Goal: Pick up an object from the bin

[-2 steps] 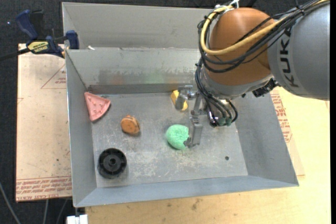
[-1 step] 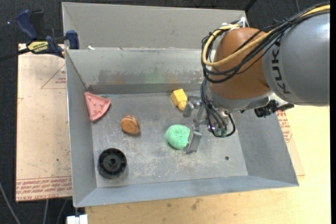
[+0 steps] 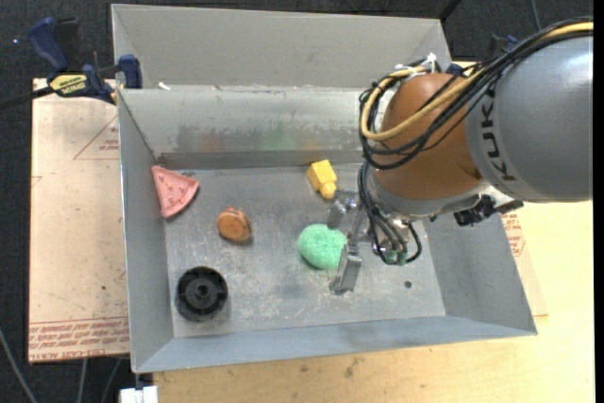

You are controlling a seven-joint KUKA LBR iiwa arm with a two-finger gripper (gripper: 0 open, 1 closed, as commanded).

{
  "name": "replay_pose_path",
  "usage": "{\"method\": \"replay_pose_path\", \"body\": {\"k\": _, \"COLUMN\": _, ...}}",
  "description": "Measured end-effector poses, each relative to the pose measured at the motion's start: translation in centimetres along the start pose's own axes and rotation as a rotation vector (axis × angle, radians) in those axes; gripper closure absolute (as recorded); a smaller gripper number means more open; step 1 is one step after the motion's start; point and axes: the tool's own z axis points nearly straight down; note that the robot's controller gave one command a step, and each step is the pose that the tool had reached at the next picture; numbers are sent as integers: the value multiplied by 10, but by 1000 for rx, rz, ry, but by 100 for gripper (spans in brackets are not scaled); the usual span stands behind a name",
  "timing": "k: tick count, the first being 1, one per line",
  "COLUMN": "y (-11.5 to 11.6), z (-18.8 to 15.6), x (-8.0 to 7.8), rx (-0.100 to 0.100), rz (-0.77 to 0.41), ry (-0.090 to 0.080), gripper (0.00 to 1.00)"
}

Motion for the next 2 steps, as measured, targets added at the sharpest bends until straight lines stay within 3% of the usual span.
{"method": "replay_pose_path", "body": {"k": 1, "y": -1, "z": 7, "x": 0, "rx": -1, "rz": 47, "ry": 0, "gripper": 0}}
{"method": "replay_pose_path", "body": {"k": 2, "y": -6, "z": 70, "x": 5, "rx": -3, "rz": 99, "ry": -7, "gripper": 0}}
